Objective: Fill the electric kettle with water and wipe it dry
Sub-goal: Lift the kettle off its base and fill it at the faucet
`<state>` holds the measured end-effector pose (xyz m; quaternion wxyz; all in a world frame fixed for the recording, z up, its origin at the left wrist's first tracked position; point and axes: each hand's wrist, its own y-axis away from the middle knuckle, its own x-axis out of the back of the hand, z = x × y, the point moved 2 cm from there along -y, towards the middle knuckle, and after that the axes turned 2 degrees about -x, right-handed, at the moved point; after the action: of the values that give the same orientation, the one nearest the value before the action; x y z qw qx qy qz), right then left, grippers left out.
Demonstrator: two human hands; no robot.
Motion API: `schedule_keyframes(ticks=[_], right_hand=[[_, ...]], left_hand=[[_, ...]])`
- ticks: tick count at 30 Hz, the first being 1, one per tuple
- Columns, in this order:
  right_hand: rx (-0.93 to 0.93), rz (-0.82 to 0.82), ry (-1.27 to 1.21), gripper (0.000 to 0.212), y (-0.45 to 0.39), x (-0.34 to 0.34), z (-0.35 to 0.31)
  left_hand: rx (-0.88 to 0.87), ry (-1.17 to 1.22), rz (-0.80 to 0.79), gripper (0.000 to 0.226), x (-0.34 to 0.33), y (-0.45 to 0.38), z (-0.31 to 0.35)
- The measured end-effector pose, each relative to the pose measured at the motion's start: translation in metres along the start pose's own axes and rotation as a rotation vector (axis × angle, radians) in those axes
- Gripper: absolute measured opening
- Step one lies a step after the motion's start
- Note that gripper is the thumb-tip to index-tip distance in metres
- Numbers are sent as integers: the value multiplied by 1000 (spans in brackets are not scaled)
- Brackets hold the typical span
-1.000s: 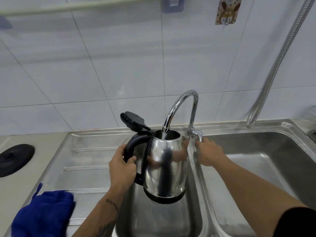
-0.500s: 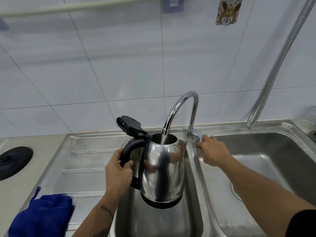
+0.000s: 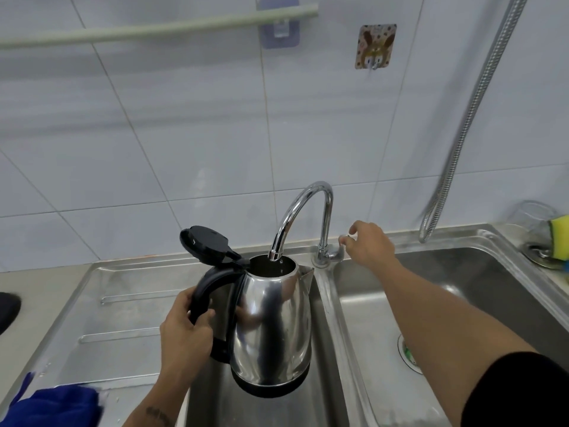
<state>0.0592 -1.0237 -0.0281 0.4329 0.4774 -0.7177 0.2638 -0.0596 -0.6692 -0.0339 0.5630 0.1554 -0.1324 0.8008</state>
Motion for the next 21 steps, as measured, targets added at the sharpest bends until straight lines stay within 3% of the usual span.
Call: schedule_keyframes(ticks=[8,12,14,17,19,21], right_hand=[[-130,24,-68,37,11,-5,-18],[-71,14,-322,47,50,-10,-18],[-83,-219,-529,44,82,-18,-14],[-117,-859,-752,62,148,-33,-14],[-92,-1029,-814,86,176,-42,-20],[-63,-1038,-861,99,195,-49,-34]], left_hand=[[-13,-5,40,36,16,13,7],[-10,16,54,40,24,21,6],[-1,21,72,39,31,28,2],[16,49,108,37,44,41,0],[19,70,129,37,53,47,-1],[15,85,146,37,64,53,0]])
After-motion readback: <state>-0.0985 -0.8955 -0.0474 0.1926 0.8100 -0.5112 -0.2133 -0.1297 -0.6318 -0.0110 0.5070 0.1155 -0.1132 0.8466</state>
